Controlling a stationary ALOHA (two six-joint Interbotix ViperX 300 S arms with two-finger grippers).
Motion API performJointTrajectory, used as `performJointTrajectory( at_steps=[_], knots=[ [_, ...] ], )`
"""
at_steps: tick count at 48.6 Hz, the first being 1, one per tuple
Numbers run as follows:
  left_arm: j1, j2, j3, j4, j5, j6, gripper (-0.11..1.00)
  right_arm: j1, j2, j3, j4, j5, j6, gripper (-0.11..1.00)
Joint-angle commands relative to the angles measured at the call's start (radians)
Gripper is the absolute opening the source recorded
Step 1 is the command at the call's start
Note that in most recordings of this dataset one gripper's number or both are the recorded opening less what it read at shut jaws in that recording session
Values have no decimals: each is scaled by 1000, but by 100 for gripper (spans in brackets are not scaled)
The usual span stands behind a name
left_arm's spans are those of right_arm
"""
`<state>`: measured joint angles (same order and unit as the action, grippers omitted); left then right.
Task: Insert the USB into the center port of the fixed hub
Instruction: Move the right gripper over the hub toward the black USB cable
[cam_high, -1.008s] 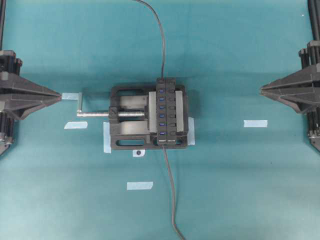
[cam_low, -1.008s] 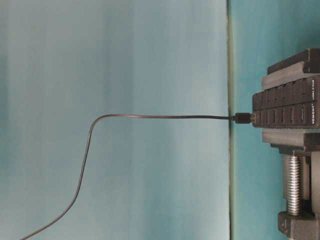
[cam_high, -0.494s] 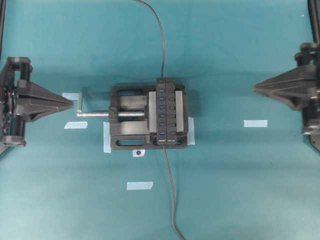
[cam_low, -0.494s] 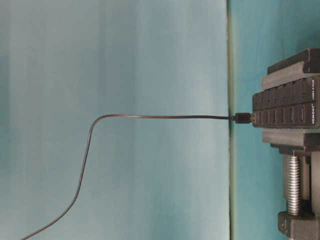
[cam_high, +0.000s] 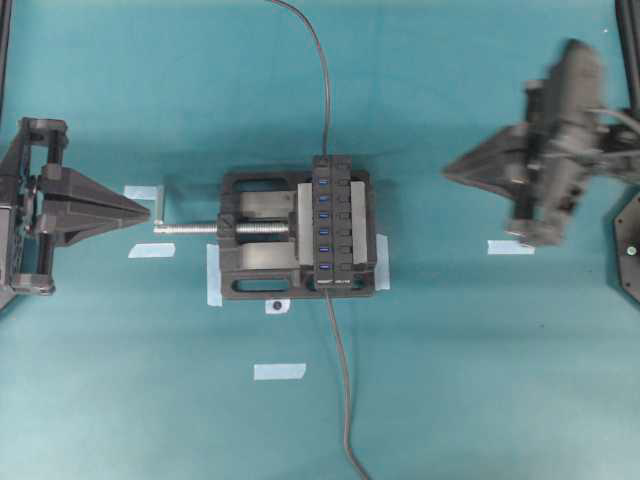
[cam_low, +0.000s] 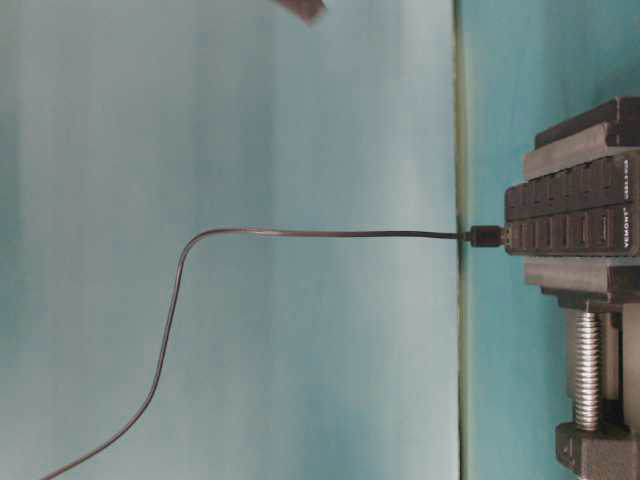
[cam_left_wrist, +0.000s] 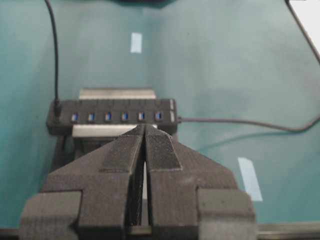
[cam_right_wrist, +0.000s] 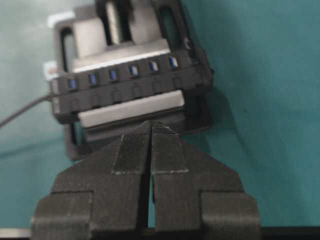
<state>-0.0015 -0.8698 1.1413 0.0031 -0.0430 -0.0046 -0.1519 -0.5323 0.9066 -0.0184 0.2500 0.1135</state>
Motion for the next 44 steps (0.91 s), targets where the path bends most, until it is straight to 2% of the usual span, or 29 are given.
performJointTrajectory(
  at_steps=[1,17,29,44],
  knots=[
    [0,5,-28,2,0,-2,0,-12,60,-63,-11,6,-23,-1],
    [0,14,-28,2,0,-5,0,-61,275,-233,-18,106,-163,-1],
    [0,14,-26,2,0,-14,0,-77,387,-334,-20,123,-201,-1],
    [0,14,-25,2,0,-14,0,-77,479,-394,-20,124,-249,-1]
  ],
)
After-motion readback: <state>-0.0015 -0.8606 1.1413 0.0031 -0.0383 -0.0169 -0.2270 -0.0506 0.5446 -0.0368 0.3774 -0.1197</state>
